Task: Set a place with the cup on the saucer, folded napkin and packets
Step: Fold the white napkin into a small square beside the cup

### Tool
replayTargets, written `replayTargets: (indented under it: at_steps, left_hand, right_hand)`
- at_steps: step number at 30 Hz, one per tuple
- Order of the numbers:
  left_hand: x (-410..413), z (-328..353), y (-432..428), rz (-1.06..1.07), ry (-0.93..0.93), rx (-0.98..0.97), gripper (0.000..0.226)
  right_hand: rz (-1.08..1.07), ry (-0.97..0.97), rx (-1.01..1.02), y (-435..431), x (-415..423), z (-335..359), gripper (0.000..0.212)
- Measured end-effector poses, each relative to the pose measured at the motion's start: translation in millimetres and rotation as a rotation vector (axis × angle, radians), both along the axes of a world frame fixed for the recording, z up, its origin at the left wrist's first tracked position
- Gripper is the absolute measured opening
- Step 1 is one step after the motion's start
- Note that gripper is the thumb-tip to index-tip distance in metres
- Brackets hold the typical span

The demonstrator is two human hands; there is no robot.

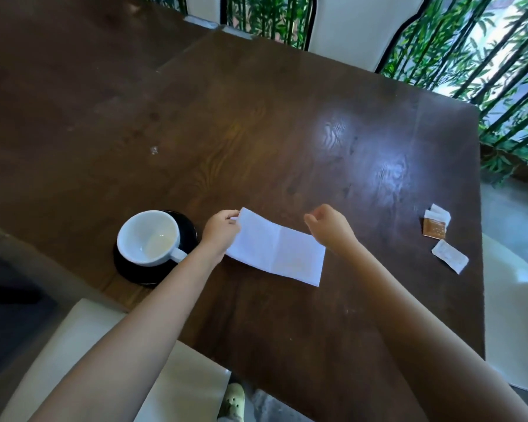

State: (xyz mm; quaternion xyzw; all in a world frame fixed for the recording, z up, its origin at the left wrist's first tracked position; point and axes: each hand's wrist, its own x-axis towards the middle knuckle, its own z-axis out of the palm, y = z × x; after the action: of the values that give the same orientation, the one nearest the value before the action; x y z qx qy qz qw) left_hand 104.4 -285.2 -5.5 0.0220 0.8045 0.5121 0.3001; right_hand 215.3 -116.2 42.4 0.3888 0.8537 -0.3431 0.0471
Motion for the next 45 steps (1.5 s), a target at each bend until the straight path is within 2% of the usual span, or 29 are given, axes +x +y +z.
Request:
replayTargets:
  at_steps: [2, 4, 7, 12, 15, 17, 27, 31, 34, 37, 40, 43, 45]
  left_hand:
    - [-1.9, -10.6, 1.4, 0.004, 0.082, -0.082, 0.04]
    - [-2.6, -19.6, 2.7, 0.008, 0.136, -0.122, 0.04]
    - [-3.3, -26.4, 5.2, 0.018, 0.216, -0.165, 0.037]
    - [-3.7, -26.9, 6.5, 0.024, 0.337, -0.217, 0.04]
    - [-5.3, -26.8, 7.5, -0.003, 0.436, -0.302, 0.041]
    - [-6.7, -27.4, 9.4, -0.029, 0.49, -0.347, 0.042]
    - [-10.5, -26.2, 16.1, -0.056, 0.519, -0.36, 0.04]
    - [-8.2, -24.8, 16.9, -0.073, 0.53, -0.352, 0.042]
    - [-1.7, -24.7, 18.9, -0.104, 0.489, -0.331, 0.041]
    - [6.9, -27.5, 22.7, -0.121, 0.4, -0.319, 0.038]
    - [14.1, -32.2, 24.1, -0.149, 0.326, -0.313, 0.048]
    - [22.7, -37.0, 22.1, -0.175, 0.31, -0.322, 0.061]
    - [27.4, -39.2, 20.3, -0.159, 0.323, -0.321, 0.061]
  right_hand:
    - [-0.014, -0.056, 0.055, 5.5, 12.5, -18.3, 0.03]
    - [-0.068, -0.087, 0.075, 6.7, 24.0, -33.6, 0.016]
    - [-0.129, -0.117, 0.041, 5.0, 38.2, -53.8, 0.029]
    - [-0.186, -0.066, -0.102, 1.7, 42.1, -68.2, 0.017]
    - [-0.265, -0.017, -0.123, -0.8, 42.2, -68.3, 0.029]
    - [-0.295, -0.016, -0.116, -1.3, 41.8, -68.3, 0.029]
    - [-0.377, -0.056, -0.346, -0.6, 28.2, -65.2, 0.028]
    - [-0.393, 0.004, -0.337, 7.7, 31.5, -66.4, 0.014]
    - [-0.374, 0.015, -0.291, 20.2, 40.4, -64.8, 0.012]
    - [-0.428, 0.035, -0.386, 32.7, 51.5, -62.8, 0.015]
    - [-0.447, 0.056, -0.505, 41.3, 61.8, -60.6, 0.009]
    - [-0.447, 0.072, -0.522, 47.4, 67.0, -60.6, 0.008]
    - [-0.446, 0.073, -0.509, 49.7, 68.0, -61.2, 0.01]
